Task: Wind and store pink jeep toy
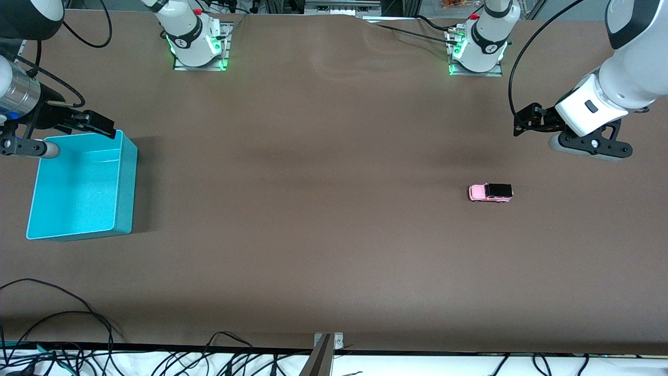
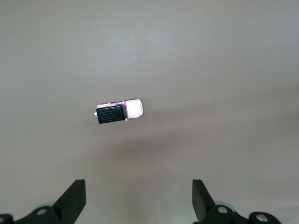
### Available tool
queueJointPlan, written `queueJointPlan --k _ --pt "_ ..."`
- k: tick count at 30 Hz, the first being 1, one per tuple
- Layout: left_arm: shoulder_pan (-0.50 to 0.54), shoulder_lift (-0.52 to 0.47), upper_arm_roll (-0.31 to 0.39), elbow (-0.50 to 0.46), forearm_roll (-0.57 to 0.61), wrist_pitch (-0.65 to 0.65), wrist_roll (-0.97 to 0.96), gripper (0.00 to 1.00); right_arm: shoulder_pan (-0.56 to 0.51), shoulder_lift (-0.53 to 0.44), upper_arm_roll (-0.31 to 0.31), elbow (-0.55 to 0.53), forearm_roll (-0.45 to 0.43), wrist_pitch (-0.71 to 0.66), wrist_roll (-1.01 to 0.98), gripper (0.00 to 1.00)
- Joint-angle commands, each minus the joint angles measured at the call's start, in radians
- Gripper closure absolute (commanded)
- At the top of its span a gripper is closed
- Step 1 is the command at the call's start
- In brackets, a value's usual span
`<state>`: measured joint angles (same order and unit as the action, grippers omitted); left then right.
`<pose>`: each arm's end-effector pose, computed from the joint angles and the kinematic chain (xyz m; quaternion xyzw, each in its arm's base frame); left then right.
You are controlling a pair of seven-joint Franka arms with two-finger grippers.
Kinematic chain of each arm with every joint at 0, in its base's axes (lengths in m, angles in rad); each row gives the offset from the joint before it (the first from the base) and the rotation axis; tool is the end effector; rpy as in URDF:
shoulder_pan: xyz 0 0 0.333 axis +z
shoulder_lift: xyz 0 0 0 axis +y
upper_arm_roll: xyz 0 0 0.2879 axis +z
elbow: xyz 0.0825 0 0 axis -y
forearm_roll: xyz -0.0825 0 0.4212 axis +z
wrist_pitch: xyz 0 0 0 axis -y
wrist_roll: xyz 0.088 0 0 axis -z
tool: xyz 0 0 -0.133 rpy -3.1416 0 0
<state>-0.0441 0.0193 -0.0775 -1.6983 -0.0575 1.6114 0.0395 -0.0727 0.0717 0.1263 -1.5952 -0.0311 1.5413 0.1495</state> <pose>0.5850 -0.0787 0.4979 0.9951 -0.0777 -0.0542 0.0272 0.6001 0.0262 0.5133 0.9969 -0.0472 -0.0610 0.0173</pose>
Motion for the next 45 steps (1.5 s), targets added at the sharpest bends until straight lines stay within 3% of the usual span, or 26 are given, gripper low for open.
queueJointPlan --k 1,13,29,45 --pt "0.003 0.013 -0.001 0.032 0.005 -0.024 0.003 0.00 0.002 0.000 0.003 0.018 -0.010 -0.010 -0.013 0.00" --pt "0.001 0.013 -0.001 0.034 0.008 -0.024 0.104 0.00 0.002 0.000 0.003 0.018 -0.010 -0.010 -0.013 0.00" --pt "0.021 0.073 -0.001 0.029 0.015 -0.019 0.631 0.00 0.001 0.000 0.003 0.018 -0.010 -0.010 -0.013 0.00" --pt "0.007 0.180 -0.008 0.009 0.099 0.062 0.945 0.00 0.001 0.000 0.003 0.018 -0.010 -0.010 -0.013 0.00"
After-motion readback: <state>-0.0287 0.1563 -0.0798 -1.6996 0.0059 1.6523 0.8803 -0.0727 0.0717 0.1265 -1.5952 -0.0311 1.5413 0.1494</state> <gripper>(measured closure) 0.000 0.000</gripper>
